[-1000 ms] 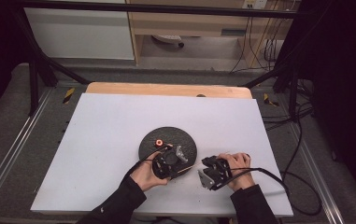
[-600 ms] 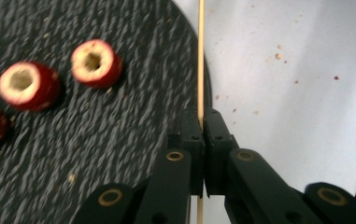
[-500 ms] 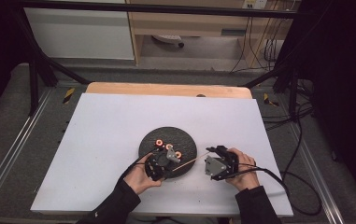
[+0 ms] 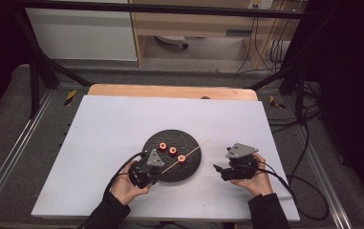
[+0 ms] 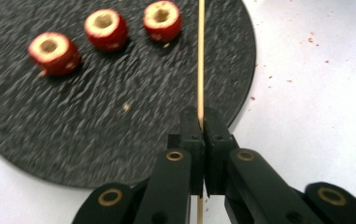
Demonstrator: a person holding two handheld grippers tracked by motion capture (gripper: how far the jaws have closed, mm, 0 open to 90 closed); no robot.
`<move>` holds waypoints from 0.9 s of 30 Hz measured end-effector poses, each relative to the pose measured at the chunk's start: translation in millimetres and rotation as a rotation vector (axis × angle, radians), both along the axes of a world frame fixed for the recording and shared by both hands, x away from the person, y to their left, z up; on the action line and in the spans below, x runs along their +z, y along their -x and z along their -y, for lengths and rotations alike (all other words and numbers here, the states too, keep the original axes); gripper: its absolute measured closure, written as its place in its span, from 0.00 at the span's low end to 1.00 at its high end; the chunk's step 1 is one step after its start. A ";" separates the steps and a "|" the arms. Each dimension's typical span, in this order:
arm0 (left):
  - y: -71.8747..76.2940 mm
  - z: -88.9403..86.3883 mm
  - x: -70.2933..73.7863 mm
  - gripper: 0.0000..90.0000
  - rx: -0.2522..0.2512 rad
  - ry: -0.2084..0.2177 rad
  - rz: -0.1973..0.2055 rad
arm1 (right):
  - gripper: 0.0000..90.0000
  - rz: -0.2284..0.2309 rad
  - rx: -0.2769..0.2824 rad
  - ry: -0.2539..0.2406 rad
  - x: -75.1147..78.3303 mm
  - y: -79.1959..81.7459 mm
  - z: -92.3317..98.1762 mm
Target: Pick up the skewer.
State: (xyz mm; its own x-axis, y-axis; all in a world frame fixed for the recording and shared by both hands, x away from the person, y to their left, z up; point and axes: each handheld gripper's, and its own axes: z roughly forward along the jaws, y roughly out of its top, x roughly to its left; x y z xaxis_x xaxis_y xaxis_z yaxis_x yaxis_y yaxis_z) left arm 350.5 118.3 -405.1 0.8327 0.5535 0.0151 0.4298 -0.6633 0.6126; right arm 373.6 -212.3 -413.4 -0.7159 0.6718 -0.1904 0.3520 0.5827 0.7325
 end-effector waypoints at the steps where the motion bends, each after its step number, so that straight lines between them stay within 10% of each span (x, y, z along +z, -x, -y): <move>1: 1.3 -3.3 -0.9 0.98 0.009 0.009 0.003 | 0.21 -0.019 -0.013 -0.019 -1.2 -1.0 0.9; 13: 13.1 -40.6 -10.0 0.98 0.124 0.095 0.046 | 0.05 -0.186 -0.092 -0.154 -5.7 -9.0 -1.8; 27: 19.6 -67.7 -15.7 0.98 0.170 0.155 0.069 | 0.01 -0.241 -0.072 -0.211 4.5 -20.0 -25.1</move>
State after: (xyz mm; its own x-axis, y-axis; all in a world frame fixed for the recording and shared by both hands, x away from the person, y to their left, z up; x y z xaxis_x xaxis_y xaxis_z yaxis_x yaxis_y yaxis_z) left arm 330.9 186.0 -420.8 0.7270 0.6861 -0.0279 0.4813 -0.4803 0.7333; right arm 393.6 -187.2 -408.8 -0.6724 0.7292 0.1273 0.5647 0.3941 0.7251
